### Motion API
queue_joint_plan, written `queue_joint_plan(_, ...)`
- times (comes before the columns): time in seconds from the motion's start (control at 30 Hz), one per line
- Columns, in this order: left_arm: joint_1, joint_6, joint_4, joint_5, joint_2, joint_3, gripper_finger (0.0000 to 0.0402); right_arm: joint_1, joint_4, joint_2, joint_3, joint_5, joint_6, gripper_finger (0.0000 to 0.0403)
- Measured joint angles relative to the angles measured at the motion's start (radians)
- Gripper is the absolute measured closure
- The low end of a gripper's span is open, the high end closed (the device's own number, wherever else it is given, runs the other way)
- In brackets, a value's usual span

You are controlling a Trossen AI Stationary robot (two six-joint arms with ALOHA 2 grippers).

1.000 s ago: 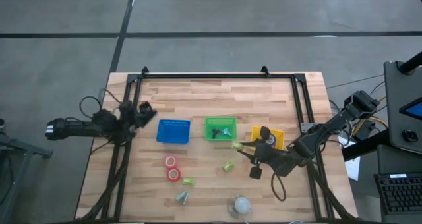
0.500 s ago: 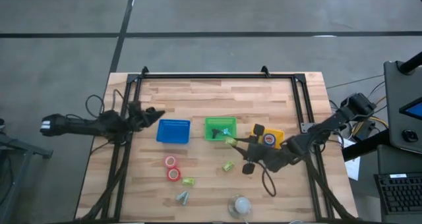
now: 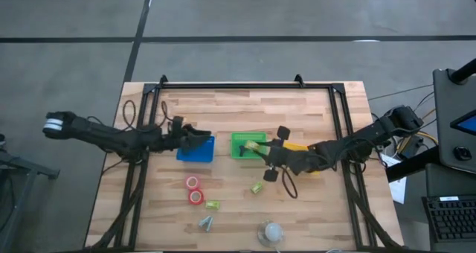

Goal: Pick and place Stapler, Stapler remover, tape
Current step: Put the top right staple pin box into the blue bin

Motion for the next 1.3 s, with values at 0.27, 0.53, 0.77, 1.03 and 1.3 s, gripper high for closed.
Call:
queue_joint_plan(0.27,-0.027,0.029,-0.002,0.003,0.224,0.168,0.0185,-0.033,-0.001,0.003,0.0,-0.032,-0.085,0.0285)
queue_joint_plan(0.53,-0.027,0.04,0.001,0.004,0.407,0.309,0.0186,-0.036,0.004,0.033,0.0,-0.033,-0.121,0.0292)
queue_joint_plan(0.77,-0.027,0.051,0.001,0.022,0.523,0.399,0.0186,-0.035,0.008,0.034,0.0,-0.034,-0.119,0.0288)
queue_joint_plan(1.03,-0.027,0.064,0.0,0.057,0.575,0.434,0.0186,-0.037,0.024,0.052,0.0,-0.033,-0.123,0.0287)
queue_joint_plan(1.3,-0.025,0.068,-0.003,0.059,0.589,0.431,0.0205,-0.037,0.036,0.068,0.0,-0.032,-0.119,0.0291)
